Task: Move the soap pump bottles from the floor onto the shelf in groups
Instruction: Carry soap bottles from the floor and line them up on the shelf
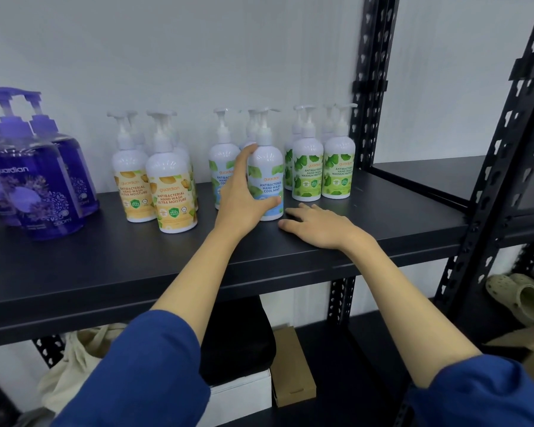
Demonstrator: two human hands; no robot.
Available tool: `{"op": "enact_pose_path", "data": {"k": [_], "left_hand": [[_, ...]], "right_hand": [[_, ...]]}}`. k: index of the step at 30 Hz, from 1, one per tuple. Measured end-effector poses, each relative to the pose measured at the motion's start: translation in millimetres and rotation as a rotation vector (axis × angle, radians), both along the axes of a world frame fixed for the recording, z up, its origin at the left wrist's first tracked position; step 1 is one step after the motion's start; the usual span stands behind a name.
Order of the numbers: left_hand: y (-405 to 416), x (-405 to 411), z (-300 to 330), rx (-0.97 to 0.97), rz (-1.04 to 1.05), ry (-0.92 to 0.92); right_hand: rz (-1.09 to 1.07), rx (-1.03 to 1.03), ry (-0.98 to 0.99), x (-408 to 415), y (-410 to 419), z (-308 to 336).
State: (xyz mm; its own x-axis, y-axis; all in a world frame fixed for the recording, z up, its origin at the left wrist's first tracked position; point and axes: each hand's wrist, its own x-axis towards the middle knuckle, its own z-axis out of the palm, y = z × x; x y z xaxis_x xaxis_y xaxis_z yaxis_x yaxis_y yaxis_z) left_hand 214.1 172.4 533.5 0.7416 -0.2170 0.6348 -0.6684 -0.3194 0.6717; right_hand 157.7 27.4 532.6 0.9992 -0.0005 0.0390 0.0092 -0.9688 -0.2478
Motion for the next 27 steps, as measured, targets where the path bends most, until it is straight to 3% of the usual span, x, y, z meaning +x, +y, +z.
{"op": "enact_pose_path", "data": {"k": [27], "left_hand": [[2.3, -1.5, 2.5, -0.076, -0.119, 0.122]], "right_hand": [[-0.003, 0.000, -0.001, -0.8, 0.1, 0.9]]}}
